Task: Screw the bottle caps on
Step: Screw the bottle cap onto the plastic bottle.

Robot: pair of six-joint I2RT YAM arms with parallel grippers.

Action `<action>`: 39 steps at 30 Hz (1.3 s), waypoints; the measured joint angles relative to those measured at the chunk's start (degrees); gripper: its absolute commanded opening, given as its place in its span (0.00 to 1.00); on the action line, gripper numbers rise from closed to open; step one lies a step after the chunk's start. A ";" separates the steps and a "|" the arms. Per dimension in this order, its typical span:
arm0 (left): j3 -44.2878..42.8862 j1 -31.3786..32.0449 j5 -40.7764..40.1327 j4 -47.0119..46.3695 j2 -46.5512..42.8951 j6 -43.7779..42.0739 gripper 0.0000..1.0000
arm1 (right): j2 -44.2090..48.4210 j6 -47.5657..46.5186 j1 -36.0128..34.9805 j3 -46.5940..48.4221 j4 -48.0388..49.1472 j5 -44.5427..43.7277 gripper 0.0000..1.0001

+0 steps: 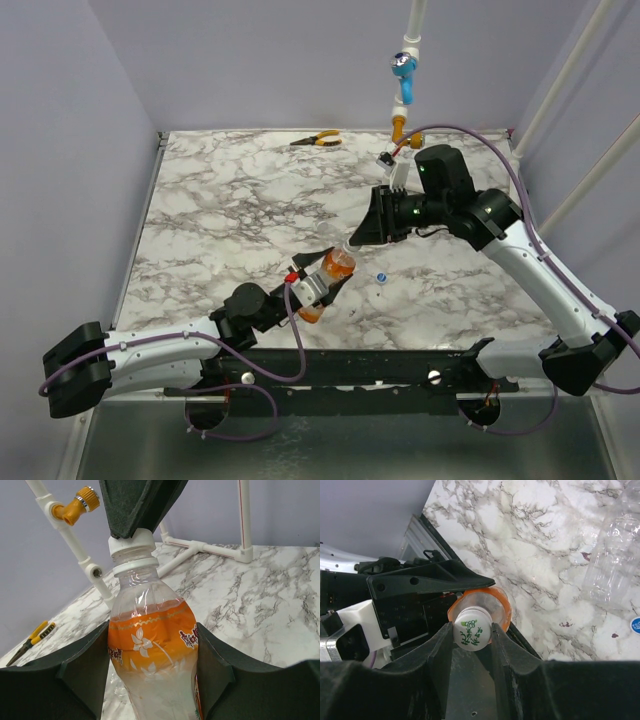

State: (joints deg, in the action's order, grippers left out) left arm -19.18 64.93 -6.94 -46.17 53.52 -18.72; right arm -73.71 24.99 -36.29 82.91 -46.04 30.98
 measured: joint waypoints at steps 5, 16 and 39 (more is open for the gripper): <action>-0.02 0.00 0.13 0.00 0.00 0.00 0.31 | -0.11 0.13 0.00 0.00 0.02 0.17 0.34; -0.83 -0.31 -1.03 0.57 2.29 -2.12 0.28 | -2.03 0.70 0.66 0.00 -0.33 1.03 0.29; -5.53 -0.04 -14.43 -9.33 17.57 -12.24 0.27 | -2.56 15.80 -0.70 -0.79 1.62 -17.44 0.25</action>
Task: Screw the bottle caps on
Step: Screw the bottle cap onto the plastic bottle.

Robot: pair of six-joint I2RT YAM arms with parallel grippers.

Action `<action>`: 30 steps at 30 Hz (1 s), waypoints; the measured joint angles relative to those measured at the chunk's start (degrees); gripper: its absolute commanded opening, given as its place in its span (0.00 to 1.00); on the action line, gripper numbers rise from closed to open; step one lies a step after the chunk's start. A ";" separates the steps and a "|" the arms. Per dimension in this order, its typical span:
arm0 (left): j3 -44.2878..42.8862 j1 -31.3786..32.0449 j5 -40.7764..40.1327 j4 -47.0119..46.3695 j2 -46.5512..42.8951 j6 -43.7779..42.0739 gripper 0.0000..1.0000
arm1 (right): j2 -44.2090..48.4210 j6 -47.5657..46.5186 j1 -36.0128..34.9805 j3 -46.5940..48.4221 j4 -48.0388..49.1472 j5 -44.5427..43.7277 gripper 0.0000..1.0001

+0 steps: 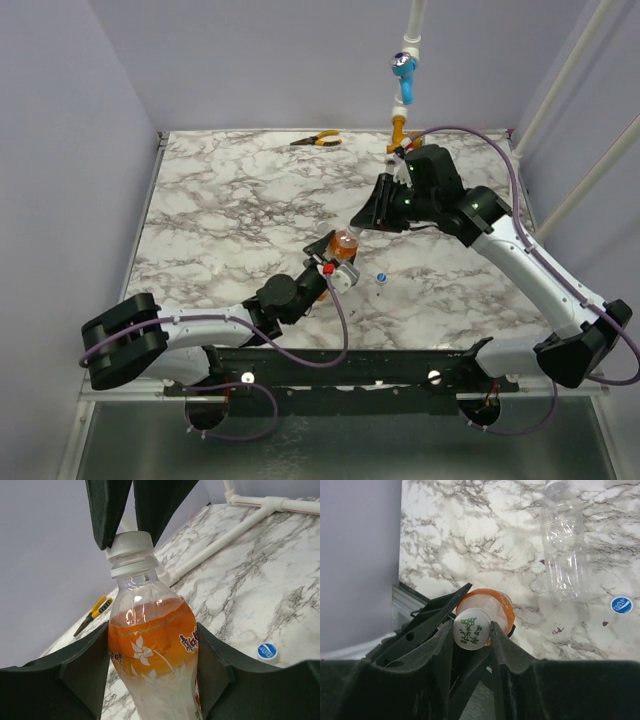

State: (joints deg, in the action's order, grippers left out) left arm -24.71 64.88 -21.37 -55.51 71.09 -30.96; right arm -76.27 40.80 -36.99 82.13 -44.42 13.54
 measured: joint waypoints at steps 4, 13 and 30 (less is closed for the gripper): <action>-1.07 0.00 -2.36 -1.88 2.89 -2.10 0.28 | -1.05 2.93 -0.15 0.42 0.44 -2.82 0.25; -4.22 -0.33 -8.81 -7.13 9.77 -8.83 0.27 | -5.64 6.29 -0.46 4.87 -0.28 -8.31 0.24; -12.33 -1.27 -22.53 -25.83 27.41 -26.86 0.29 | -13.16 9.79 -0.39 12.44 -0.70 -14.05 0.24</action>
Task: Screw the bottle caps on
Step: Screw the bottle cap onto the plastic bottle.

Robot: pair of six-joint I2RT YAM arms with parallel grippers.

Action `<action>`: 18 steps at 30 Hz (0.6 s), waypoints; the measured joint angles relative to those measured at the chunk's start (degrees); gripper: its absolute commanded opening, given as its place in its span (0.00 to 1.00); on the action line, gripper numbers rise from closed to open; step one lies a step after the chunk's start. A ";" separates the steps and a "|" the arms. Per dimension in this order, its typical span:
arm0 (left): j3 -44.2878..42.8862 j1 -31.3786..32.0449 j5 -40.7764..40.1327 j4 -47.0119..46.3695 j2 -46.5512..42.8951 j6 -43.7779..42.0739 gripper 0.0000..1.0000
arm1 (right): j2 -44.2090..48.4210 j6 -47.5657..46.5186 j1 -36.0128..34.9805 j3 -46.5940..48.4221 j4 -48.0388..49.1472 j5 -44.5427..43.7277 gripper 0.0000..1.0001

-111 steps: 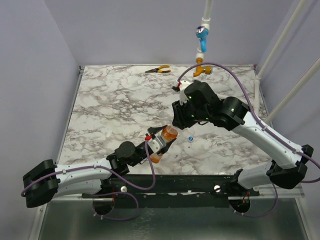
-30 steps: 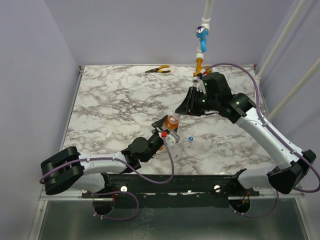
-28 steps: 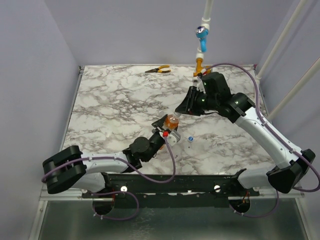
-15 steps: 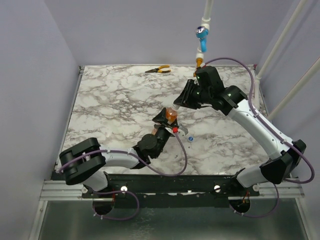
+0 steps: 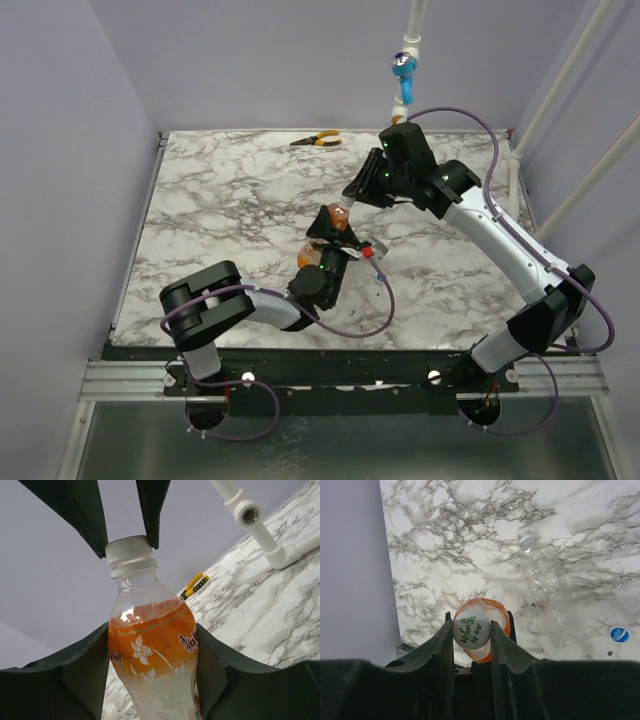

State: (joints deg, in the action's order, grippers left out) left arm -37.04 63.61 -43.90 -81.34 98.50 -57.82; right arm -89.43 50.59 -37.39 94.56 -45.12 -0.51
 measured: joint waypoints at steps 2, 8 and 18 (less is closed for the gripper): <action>-0.07 -0.13 -0.20 -0.17 0.13 -0.52 0.29 | -0.17 0.44 0.00 0.02 0.11 -0.09 0.24; -0.07 -0.37 -0.28 -0.83 0.13 -0.87 0.29 | -1.01 0.63 -0.02 1.33 -0.22 -0.07 0.33; -0.37 -0.42 0.37 -2.40 0.28 -0.46 0.29 | -2.99 0.44 -0.55 4.59 -2.58 0.02 0.40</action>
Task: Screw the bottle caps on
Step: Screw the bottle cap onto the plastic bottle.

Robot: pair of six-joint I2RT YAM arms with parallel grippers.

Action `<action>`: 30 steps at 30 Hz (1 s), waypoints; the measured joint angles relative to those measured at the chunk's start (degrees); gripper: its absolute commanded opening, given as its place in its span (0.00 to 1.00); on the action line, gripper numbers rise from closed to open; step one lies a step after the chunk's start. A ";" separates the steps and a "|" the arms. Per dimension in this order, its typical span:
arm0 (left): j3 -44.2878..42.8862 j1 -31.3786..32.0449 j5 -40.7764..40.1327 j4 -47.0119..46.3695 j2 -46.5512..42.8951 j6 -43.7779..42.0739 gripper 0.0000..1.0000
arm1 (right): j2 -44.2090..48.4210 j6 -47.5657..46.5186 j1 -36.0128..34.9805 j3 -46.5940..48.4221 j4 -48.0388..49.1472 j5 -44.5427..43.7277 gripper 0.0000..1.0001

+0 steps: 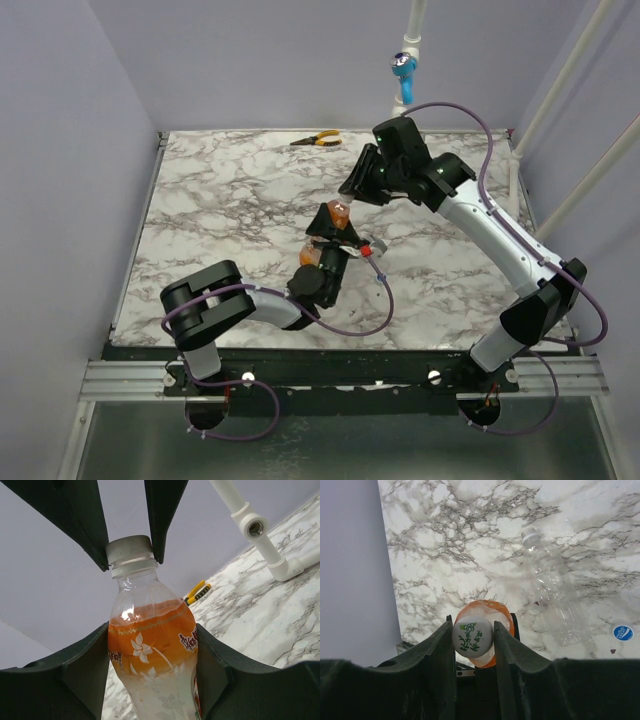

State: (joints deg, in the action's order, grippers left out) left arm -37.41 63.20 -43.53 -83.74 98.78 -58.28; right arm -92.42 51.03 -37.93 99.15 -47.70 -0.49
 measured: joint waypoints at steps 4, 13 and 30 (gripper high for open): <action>-0.52 0.00 0.07 -0.63 0.37 0.37 0.29 | -0.44 -0.13 0.00 1.73 -1.57 -0.17 0.45; -1.05 0.00 1.55 -0.76 0.81 2.32 0.29 | -0.59 -0.81 -0.39 3.13 -2.36 -0.90 0.70; -1.49 -0.55 4.33 -1.03 0.83 6.56 0.29 | 2.95 -1.18 -1.01 -1.05 -1.40 -1.66 1.00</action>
State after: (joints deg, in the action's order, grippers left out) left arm -38.89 62.65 -39.20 -84.77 99.61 -51.72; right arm -89.47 49.84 -38.94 98.10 -49.10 -2.15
